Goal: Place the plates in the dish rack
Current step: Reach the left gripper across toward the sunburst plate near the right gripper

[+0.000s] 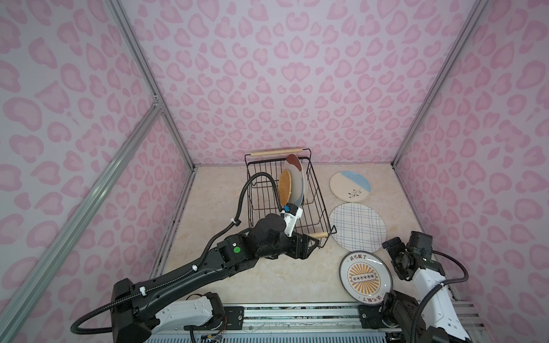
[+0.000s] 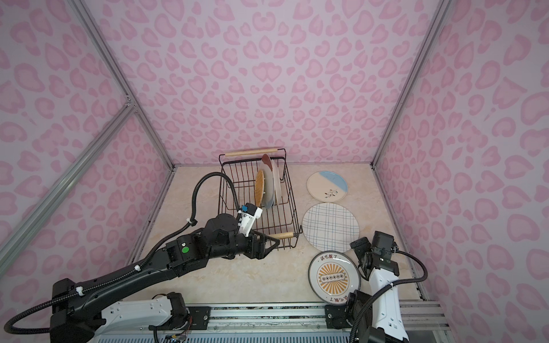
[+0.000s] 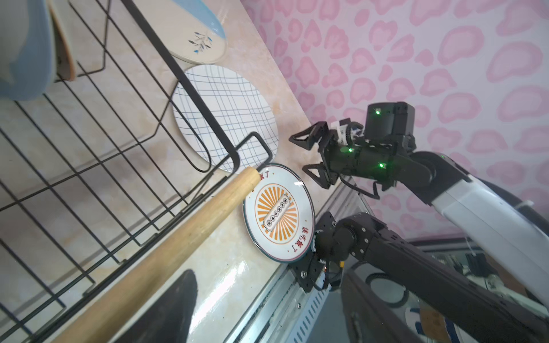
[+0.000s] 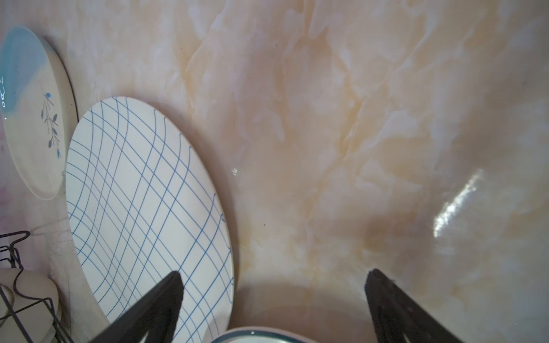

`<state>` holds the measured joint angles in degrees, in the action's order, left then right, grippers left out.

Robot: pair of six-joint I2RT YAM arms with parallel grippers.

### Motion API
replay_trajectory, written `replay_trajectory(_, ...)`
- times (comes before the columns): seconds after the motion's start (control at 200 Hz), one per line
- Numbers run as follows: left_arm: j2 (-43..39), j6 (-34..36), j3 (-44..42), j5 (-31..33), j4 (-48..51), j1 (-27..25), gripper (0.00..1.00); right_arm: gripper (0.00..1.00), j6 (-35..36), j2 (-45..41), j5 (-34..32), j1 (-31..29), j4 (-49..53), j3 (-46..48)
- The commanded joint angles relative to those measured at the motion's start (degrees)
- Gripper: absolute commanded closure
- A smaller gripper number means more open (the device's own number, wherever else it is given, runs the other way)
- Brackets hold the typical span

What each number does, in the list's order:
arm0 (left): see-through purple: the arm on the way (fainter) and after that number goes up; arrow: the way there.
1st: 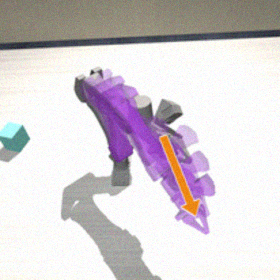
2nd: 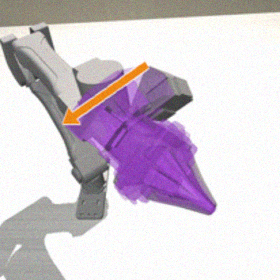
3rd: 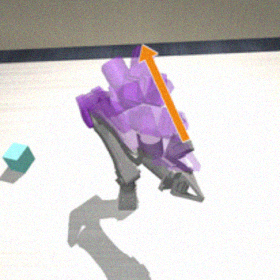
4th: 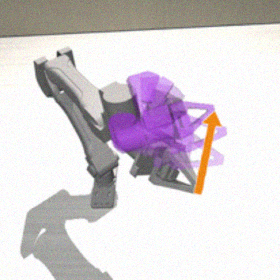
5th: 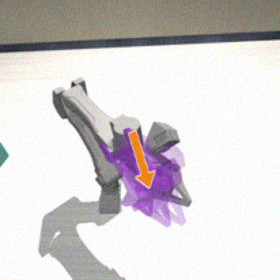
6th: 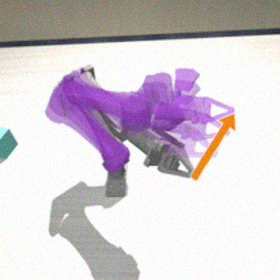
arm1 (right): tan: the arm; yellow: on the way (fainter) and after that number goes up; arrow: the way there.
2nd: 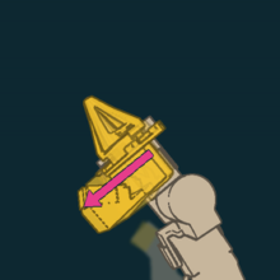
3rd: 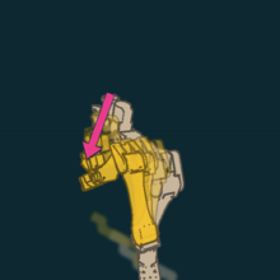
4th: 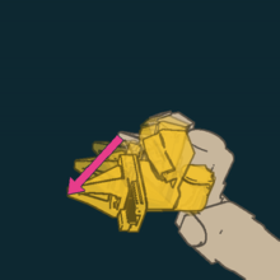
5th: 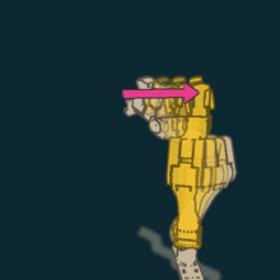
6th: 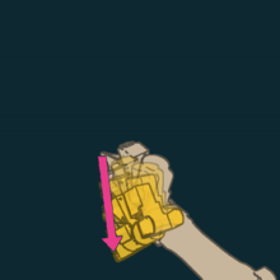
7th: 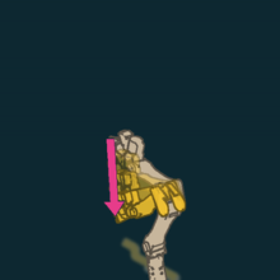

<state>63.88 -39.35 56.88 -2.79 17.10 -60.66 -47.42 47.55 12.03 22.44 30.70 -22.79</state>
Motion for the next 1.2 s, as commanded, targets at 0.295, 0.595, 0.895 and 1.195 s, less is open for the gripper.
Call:
replay_trajectory(0.295, 8.26, -1.18, 3.56, 8.2, -7.18, -10.57, 0.21, 0.04, 1.98, -1.57, 1.41, -0.63, -1.26, 0.44)
replay_trajectory(0.595, 22.18, -0.12, 15.61, 8.41, -6.16, -12.69, 0.22, 0.05, 2.54, -1.76, 2.22, -1.51, -3.36, 0.68)
replay_trajectory(0.895, 43.71, 1.7, 40.1, 13.89, 3.93, -12.79, 0.2, 0.02, 2.94, -3.36, 2.22, -1.87, -3.16, 0.55)
replay_trajectory(1.195, 54.05, -4.47, 45.13, 13.83, 4.1, -9.09, 0.19, 0.02, 3.65, -3.79, 3.15, -1.87, -3.97, 0.11)
